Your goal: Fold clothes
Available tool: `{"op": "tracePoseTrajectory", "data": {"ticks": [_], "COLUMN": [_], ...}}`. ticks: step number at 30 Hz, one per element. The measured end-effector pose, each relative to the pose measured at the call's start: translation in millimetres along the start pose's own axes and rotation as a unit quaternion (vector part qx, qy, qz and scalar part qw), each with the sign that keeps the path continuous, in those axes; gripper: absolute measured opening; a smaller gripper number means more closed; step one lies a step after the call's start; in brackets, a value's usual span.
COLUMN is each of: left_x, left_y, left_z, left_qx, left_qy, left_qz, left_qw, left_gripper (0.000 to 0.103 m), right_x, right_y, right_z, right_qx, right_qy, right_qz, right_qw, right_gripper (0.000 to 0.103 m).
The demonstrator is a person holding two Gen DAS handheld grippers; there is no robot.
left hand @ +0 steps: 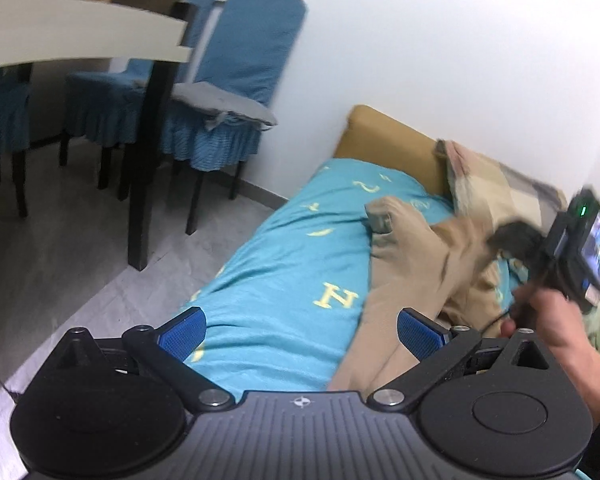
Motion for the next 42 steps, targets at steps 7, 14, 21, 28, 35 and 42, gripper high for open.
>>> {"op": "tracePoseTrajectory", "data": {"ticks": [7,14,21,28,35,42], "left_x": [19,16,-12,-50,-81,-74], "left_y": [-23,-34,-42,-35,-31,-52], "left_z": [14,27,31,-3,-39,-61], "left_qx": [0.047,0.079,0.079,-0.021,-0.076,-0.043], "left_qy": [0.005,-0.008,-0.044,-0.033,0.035,0.14], "left_qz": [-0.021,-0.027,-0.071,-0.125,-0.145,-0.182], "left_qw": [0.9987,0.9965,0.9934,0.9914,0.9858,0.9724], "left_gripper": [0.103,0.103,0.102,0.101,0.097,0.068], "right_x": [8,-65,-214,-331,-367,-360], "right_y": [-53,-26,-23,-53,-73,-88], "right_z": [59,54,60,99,135,146], "right_qx": [0.059,0.047,0.02,0.062,0.129,0.165], "right_qy": [0.002,0.081,0.111,0.102,0.079,0.096], "right_qz": [-0.087,-0.07,-0.089,-0.113,-0.116,-0.135], "right_qw": [0.994,0.993,0.99,0.986,0.982,0.972], "right_gripper": [0.018,0.084,0.084,0.084,0.084,0.084]}}
Point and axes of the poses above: each gripper's, at about its wrist camera, not at the fingertips, and x roughly the way its jaws point, z to its right, y to its top, the point moved 8 cm from there along x, roughly the way its jaws point, and after that the axes turned 15 degrees about -x, right-handed, at the moved point
